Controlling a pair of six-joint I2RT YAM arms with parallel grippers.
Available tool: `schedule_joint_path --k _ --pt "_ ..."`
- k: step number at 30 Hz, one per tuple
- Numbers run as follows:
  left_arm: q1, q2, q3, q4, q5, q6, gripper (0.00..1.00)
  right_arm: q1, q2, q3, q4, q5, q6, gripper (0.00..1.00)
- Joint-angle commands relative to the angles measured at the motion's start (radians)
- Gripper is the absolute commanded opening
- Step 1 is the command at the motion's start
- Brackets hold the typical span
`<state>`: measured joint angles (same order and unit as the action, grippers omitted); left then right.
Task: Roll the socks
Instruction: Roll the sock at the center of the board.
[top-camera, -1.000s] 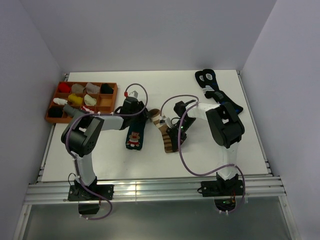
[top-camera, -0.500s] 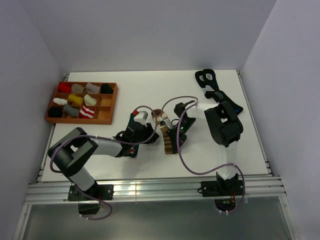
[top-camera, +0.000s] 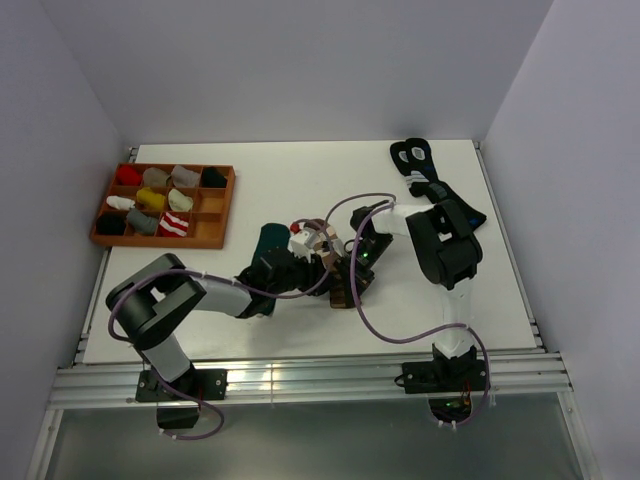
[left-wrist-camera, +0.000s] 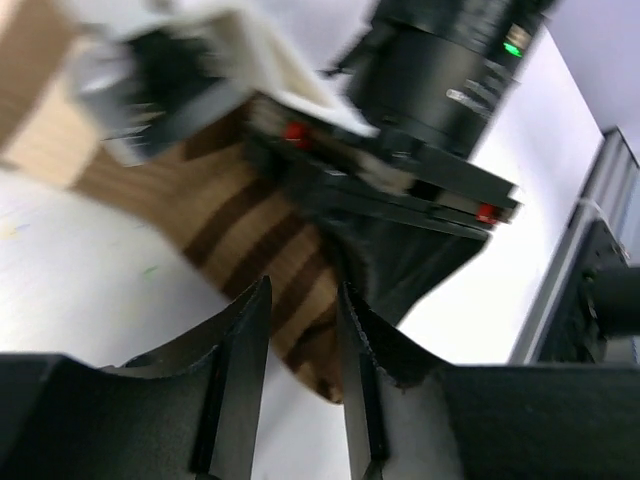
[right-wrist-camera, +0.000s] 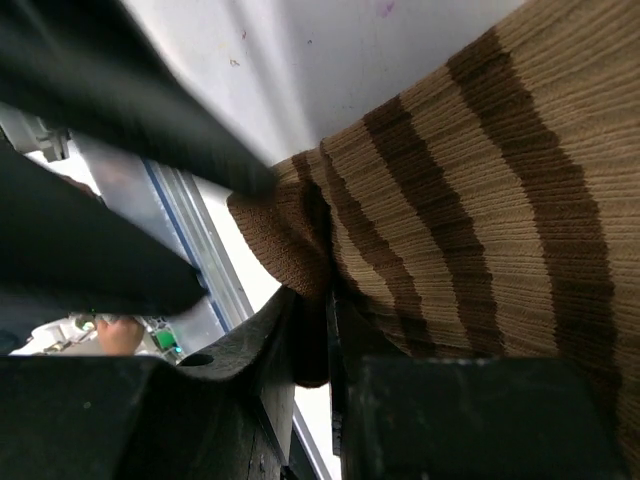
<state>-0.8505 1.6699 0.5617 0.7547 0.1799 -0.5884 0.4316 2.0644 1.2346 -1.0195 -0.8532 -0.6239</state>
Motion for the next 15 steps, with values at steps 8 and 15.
schedule_joint_path --k 8,15 --pt "-0.051 0.083 0.073 0.038 0.132 0.048 0.36 -0.03 0.057 0.042 -0.054 0.022 -0.066 0.11" --pt "-0.056 0.119 0.092 0.044 0.161 0.048 0.36 -0.054 0.112 0.091 -0.157 -0.035 -0.128 0.12"
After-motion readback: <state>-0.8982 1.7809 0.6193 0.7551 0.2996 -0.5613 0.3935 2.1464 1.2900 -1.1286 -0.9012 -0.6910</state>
